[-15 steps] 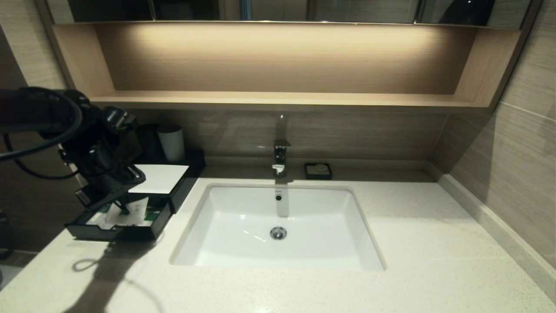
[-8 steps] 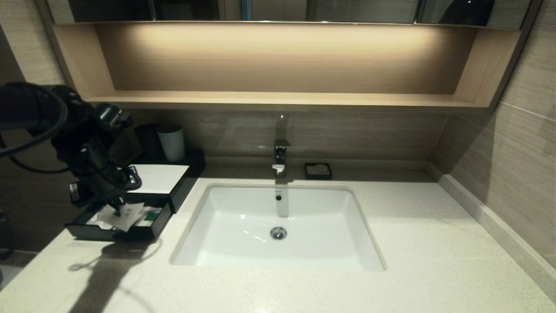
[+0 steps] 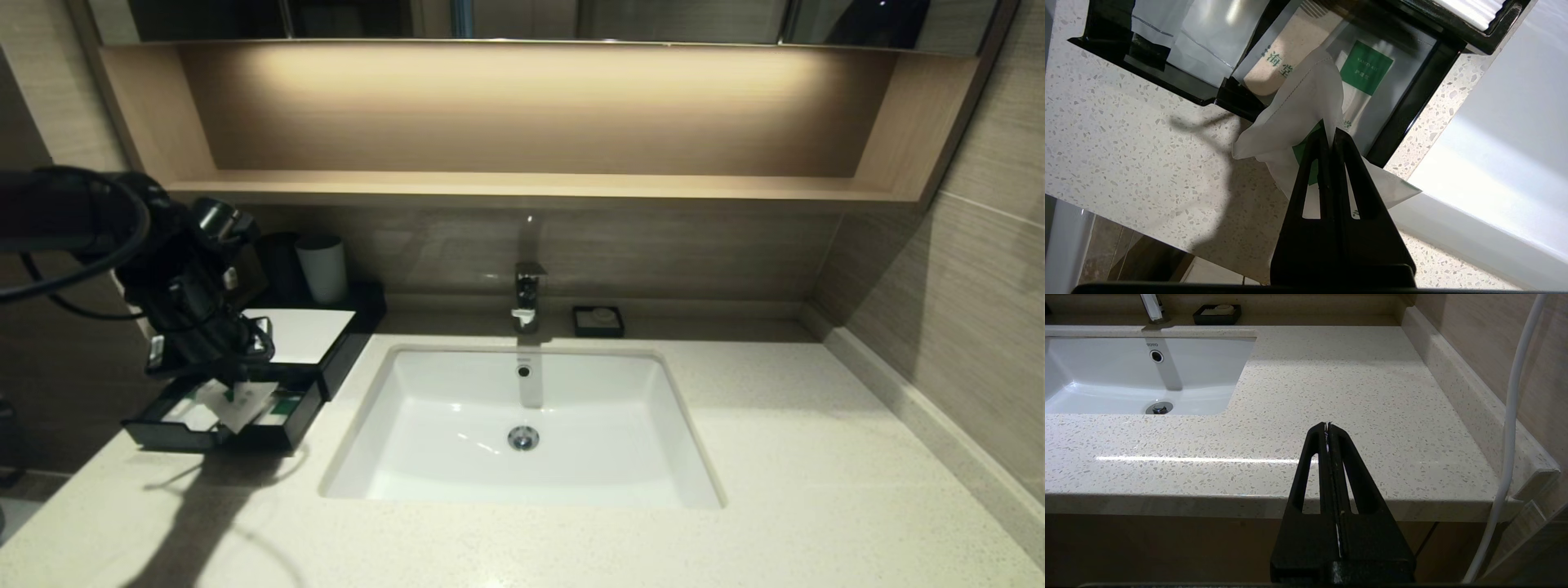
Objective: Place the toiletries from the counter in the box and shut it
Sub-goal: Place the bathroom toiletry into the drawer
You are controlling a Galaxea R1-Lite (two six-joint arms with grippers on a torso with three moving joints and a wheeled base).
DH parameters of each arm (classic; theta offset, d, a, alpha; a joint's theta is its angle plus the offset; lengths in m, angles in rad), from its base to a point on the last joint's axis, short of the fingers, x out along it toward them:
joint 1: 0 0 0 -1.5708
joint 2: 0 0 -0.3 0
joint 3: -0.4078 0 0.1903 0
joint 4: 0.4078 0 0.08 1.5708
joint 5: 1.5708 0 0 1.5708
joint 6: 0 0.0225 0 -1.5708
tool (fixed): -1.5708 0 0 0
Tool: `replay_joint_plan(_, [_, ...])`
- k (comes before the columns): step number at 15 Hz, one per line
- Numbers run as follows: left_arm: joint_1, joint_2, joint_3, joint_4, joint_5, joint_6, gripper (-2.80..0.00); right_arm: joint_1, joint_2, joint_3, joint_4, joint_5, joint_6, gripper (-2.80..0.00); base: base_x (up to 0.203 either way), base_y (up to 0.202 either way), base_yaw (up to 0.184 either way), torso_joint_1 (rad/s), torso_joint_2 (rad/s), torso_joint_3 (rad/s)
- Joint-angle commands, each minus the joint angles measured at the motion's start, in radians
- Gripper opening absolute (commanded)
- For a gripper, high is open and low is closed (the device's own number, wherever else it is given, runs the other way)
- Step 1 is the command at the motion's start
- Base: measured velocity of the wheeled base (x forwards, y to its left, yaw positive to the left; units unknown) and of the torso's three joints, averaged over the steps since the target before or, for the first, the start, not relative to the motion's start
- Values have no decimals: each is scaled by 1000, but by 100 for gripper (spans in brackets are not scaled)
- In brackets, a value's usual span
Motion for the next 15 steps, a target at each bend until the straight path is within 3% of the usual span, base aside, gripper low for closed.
replay_joint_plan(1, [-7,15,-3,3,-1,-3,-280,0,0,2,0,0,0,-280,0,0,0,0,0,0])
replay_joint_plan(4, [-9,23,-3,2,2,7,-280,0,0,0,0,0,0,-280,0,0,0,0,0,0])
replay_joint_plan(7, [-8,23,-4,-4,1,70,-280,0,0,2,0,0,0,-280,0,0,0,0,0,0])
replay_joint_plan(15, [-7,51,-6,-12,4,91,-280,0,0,2,0,0,0,-280,0,0,0,0,0,0])
